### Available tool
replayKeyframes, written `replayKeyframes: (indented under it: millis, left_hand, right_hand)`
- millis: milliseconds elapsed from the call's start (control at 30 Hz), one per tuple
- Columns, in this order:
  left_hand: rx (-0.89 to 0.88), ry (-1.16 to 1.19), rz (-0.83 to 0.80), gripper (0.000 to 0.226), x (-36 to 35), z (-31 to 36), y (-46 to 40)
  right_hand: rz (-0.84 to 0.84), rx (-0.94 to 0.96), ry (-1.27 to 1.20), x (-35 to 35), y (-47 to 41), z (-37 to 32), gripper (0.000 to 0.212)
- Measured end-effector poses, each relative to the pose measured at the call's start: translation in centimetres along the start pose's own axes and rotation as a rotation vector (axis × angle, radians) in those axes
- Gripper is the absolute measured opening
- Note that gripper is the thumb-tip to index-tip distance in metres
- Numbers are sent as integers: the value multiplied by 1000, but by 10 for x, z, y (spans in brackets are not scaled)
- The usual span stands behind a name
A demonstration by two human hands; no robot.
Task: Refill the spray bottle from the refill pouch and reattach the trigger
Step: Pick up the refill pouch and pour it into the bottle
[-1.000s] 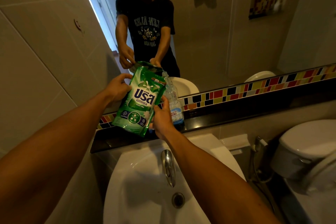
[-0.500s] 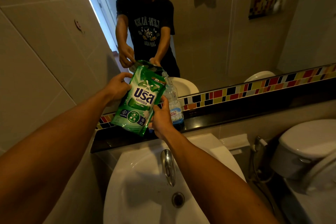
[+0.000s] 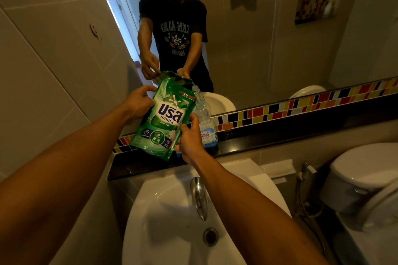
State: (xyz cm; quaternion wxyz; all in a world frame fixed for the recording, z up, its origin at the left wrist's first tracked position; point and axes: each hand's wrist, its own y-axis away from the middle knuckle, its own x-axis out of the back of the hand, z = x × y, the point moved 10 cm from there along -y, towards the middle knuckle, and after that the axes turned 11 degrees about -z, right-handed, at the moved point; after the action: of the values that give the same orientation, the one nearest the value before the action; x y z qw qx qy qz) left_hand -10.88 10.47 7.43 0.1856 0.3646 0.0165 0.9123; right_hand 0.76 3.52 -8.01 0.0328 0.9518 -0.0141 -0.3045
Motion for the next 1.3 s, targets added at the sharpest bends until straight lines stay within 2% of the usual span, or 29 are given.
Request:
replayKeyframes:
  millis: [1300]
  left_hand:
    - [16, 9, 8, 42, 6, 4, 0]
  right_hand:
    - [-35, 18, -70, -8, -2, -2, 47]
